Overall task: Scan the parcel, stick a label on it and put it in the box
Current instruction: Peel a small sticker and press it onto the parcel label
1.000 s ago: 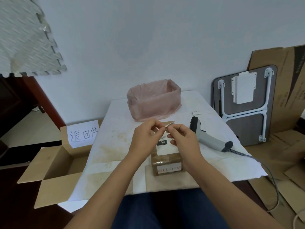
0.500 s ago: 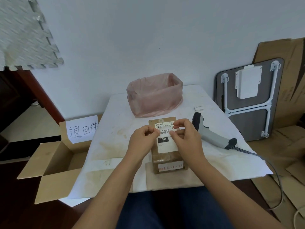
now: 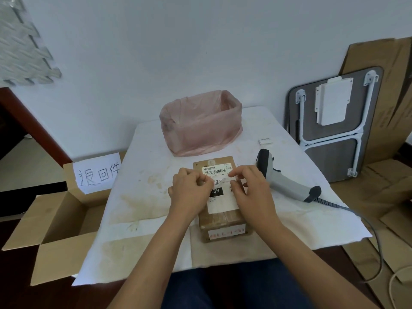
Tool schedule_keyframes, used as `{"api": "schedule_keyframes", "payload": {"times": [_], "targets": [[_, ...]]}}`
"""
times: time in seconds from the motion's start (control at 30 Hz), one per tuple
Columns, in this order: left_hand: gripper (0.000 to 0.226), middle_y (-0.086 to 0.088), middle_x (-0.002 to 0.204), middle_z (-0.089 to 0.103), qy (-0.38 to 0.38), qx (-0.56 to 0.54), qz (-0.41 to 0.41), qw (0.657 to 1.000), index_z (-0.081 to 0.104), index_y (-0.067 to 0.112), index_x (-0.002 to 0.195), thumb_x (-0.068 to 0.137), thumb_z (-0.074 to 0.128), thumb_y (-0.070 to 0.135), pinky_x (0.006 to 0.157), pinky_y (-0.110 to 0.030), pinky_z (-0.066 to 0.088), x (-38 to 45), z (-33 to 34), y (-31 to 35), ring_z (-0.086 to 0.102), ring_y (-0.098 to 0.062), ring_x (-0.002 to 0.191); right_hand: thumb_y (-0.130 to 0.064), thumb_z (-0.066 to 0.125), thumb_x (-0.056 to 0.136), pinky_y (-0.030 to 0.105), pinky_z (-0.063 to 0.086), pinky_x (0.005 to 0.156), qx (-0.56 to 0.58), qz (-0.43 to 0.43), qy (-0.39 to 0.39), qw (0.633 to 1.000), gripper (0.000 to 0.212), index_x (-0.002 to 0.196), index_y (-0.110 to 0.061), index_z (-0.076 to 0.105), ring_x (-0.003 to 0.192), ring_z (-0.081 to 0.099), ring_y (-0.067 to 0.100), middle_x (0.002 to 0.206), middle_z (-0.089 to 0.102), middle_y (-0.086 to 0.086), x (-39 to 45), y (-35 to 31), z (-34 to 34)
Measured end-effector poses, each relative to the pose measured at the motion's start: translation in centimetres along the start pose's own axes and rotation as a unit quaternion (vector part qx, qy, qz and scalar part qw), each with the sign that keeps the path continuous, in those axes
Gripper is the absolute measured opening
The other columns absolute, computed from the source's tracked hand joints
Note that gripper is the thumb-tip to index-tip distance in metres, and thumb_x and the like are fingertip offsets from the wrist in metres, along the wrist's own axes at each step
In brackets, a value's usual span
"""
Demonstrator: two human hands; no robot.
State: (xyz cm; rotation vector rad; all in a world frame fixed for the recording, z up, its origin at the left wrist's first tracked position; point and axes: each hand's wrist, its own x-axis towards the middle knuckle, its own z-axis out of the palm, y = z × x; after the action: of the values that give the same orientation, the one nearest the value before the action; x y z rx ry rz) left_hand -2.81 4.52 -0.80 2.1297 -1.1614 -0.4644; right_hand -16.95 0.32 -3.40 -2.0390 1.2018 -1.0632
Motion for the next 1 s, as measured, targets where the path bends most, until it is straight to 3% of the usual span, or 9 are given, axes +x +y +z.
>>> {"api": "schedule_keyframes", "payload": {"times": [0.2,0.4,0.63,1.0], "targets": [[0.012,0.012,0.107,0.044,0.011,0.059,0.058,0.996,0.063,0.027,0.083,0.093,0.059,0.034,0.091,-0.03,0.024,-0.3,0.2,0.1,0.043,-0.012,0.113,-0.022,0.054,0.095,0.011,0.04,0.068,0.062,0.061,0.021,0.996,0.012,0.105,-0.023,0.06,0.094,0.058,0.006,0.111,0.053,-0.009,0.8,0.0,0.0],[0.013,0.01,0.104,0.042,0.045,0.096,0.075,0.992,0.059,0.027,0.083,0.094,0.056,0.033,0.093,-0.032,0.027,-0.3,0.8,0.0,0.045,-0.015,0.114,-0.029,0.064,0.088,0.022,0.042,0.086,0.03,0.071,-0.013,0.997,0.02,0.107,-0.022,0.06,0.104,0.053,0.01,0.112,0.047,-0.01,1.8,0.3,0.7],[0.012,0.011,0.105,0.041,0.041,0.106,0.071,0.991,0.059,0.028,0.084,0.094,0.057,0.034,0.099,-0.034,0.029,-0.2,0.9,-0.2,0.045,-0.014,0.114,-0.019,0.065,0.084,0.02,0.04,0.084,0.022,0.074,-0.037,0.996,0.026,0.11,-0.021,0.058,0.109,0.054,0.011,0.116,0.045,-0.009,1.8,0.7,0.8],[0.013,0.011,0.104,0.041,0.044,0.107,0.075,0.99,0.056,0.028,0.082,0.094,0.056,0.034,0.097,-0.034,0.029,-0.3,0.9,-0.3,0.044,-0.013,0.113,-0.025,0.067,0.085,0.027,0.049,0.089,-0.004,0.036,-0.051,0.998,0.029,0.112,-0.023,0.055,0.113,0.052,0.009,0.12,0.045,-0.009,1.2,1.4,0.5]]}}
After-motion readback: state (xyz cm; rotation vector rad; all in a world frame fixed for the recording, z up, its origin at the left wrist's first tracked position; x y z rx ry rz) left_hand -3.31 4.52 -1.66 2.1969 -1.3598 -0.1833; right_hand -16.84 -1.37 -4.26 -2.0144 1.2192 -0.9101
